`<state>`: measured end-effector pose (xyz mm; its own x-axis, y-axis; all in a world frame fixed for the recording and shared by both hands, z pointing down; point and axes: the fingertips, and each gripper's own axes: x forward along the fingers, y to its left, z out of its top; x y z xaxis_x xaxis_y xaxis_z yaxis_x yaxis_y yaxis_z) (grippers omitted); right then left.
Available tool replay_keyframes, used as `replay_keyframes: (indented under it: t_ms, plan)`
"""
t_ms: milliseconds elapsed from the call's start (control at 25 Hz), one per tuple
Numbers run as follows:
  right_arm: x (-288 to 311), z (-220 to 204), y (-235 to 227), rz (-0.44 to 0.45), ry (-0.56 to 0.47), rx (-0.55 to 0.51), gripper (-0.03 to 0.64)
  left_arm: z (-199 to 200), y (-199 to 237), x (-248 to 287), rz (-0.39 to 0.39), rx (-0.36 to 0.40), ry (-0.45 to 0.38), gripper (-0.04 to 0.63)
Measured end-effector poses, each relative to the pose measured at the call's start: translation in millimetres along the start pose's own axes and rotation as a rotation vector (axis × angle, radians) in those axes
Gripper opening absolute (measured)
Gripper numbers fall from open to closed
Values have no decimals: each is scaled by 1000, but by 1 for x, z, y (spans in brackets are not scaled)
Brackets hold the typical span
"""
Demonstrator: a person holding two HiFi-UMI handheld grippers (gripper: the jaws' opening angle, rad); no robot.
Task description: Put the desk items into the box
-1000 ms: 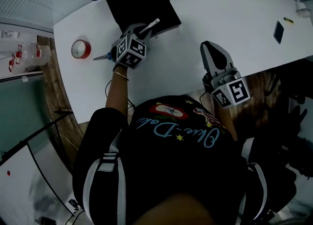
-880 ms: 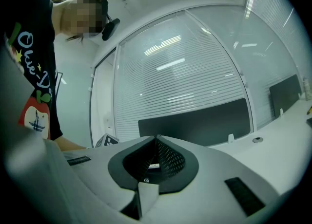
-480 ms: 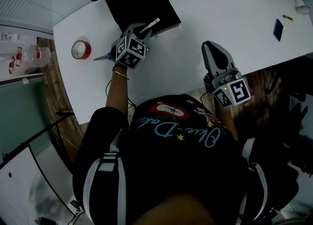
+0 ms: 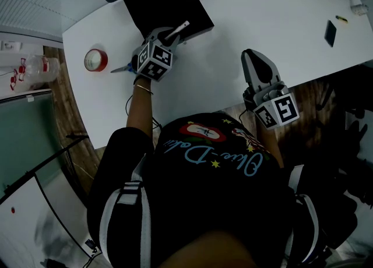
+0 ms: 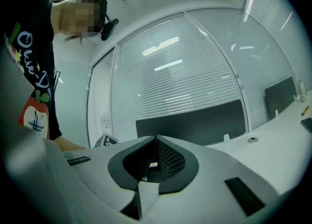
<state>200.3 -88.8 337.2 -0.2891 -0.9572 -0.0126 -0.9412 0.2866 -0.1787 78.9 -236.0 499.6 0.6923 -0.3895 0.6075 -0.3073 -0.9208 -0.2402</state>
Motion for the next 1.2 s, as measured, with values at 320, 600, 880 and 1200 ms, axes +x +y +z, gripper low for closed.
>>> replay_keyframes:
  t_ms: [320,600,880,1200]
  plan:
    - [-1,-1,0,-7,-3,6,25,-5,1,2,-3,12,0,83]
    - [-3,0,-1,-14,-8,4,25,-6,1,3,-2,21,0,86]
    - [-3,1,-1,-18,-10,4,25,-5,2,2,0,11,-3,94]
    - [-3,1,-1,-18,-15,8,25,-6,4,-3,10,12,3,60]
